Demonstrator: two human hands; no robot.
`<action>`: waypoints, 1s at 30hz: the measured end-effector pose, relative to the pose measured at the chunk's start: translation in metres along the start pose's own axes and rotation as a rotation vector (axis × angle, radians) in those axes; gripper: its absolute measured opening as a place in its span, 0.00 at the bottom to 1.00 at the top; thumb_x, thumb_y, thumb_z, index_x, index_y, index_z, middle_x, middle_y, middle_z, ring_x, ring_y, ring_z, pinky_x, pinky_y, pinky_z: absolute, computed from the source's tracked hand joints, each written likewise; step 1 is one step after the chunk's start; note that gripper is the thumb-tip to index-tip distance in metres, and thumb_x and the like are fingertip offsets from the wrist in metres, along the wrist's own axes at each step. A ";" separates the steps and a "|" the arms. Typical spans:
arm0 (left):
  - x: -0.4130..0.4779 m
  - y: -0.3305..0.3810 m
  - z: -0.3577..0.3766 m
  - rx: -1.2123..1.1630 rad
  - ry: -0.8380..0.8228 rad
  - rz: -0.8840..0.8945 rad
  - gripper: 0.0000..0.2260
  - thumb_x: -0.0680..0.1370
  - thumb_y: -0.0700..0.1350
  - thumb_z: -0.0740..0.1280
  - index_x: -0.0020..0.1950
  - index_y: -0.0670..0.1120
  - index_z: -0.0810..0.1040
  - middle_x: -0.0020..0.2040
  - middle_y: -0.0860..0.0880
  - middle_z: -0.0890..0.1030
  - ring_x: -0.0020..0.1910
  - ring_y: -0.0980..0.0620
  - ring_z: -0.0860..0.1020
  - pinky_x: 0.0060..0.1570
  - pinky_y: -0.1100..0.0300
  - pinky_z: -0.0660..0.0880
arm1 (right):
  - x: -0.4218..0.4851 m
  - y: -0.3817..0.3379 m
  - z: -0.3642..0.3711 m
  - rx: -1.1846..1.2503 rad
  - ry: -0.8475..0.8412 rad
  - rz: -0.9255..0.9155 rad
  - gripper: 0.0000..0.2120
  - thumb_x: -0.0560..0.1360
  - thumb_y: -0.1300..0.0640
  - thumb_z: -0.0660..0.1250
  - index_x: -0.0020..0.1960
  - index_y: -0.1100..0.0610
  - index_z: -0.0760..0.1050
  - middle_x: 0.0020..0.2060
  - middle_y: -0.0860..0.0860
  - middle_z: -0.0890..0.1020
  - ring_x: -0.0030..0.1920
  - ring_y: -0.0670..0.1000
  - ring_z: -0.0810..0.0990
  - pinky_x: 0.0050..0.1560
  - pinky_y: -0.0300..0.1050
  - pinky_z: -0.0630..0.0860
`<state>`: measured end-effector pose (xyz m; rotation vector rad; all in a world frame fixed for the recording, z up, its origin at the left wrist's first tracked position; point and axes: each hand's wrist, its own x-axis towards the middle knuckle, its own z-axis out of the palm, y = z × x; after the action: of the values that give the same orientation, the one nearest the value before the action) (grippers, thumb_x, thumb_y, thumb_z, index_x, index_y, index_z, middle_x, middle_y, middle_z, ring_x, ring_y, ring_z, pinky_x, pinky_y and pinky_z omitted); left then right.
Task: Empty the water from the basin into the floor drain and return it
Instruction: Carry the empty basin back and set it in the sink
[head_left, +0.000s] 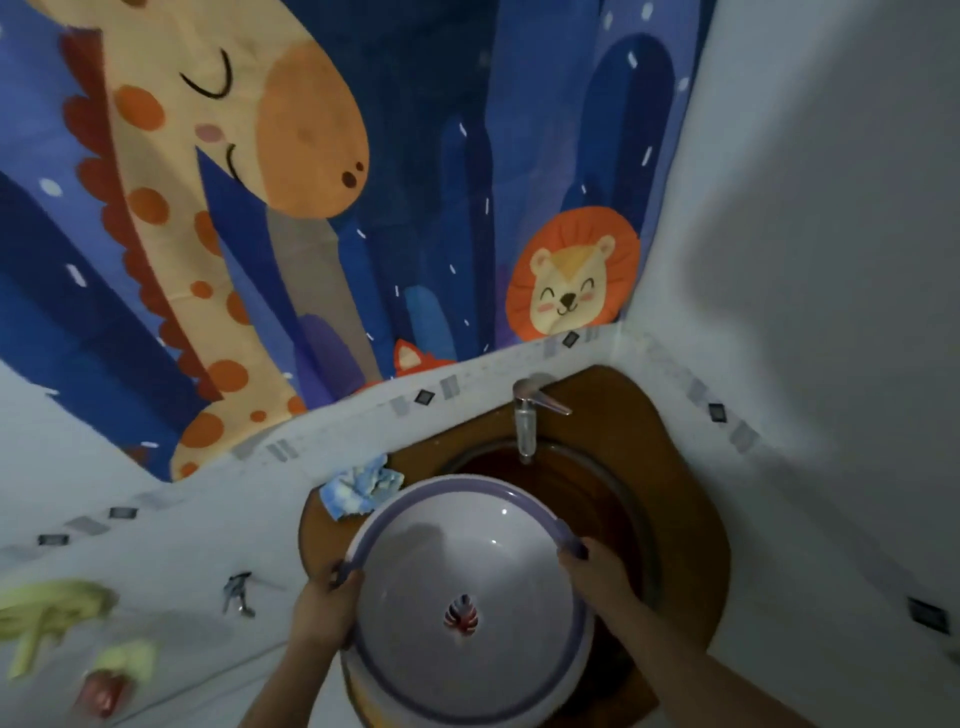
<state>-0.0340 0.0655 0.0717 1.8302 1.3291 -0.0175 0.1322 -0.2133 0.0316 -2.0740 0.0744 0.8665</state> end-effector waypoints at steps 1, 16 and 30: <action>0.003 0.004 0.006 -0.073 -0.026 -0.045 0.12 0.78 0.50 0.65 0.56 0.43 0.80 0.55 0.37 0.82 0.55 0.35 0.78 0.58 0.45 0.74 | 0.007 0.004 -0.005 0.002 -0.005 0.016 0.20 0.78 0.46 0.61 0.65 0.56 0.72 0.55 0.54 0.79 0.58 0.54 0.77 0.52 0.43 0.70; 0.052 -0.003 0.111 -0.357 -0.269 -0.335 0.20 0.78 0.52 0.68 0.53 0.34 0.78 0.34 0.43 0.79 0.34 0.42 0.78 0.36 0.51 0.76 | 0.103 0.035 -0.041 -0.171 -0.024 0.098 0.25 0.80 0.48 0.60 0.73 0.56 0.62 0.65 0.56 0.74 0.62 0.58 0.75 0.54 0.48 0.72; 0.092 -0.023 0.151 -0.232 -0.399 -0.370 0.26 0.76 0.47 0.67 0.73 0.43 0.68 0.57 0.34 0.77 0.55 0.32 0.76 0.53 0.42 0.76 | 0.132 0.055 -0.023 -0.176 0.003 0.089 0.37 0.77 0.45 0.62 0.79 0.54 0.50 0.76 0.54 0.60 0.74 0.57 0.63 0.70 0.52 0.64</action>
<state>0.0544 0.0429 -0.0808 1.2853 1.2994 -0.3889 0.2253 -0.2323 -0.0773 -2.2502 0.0957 0.9525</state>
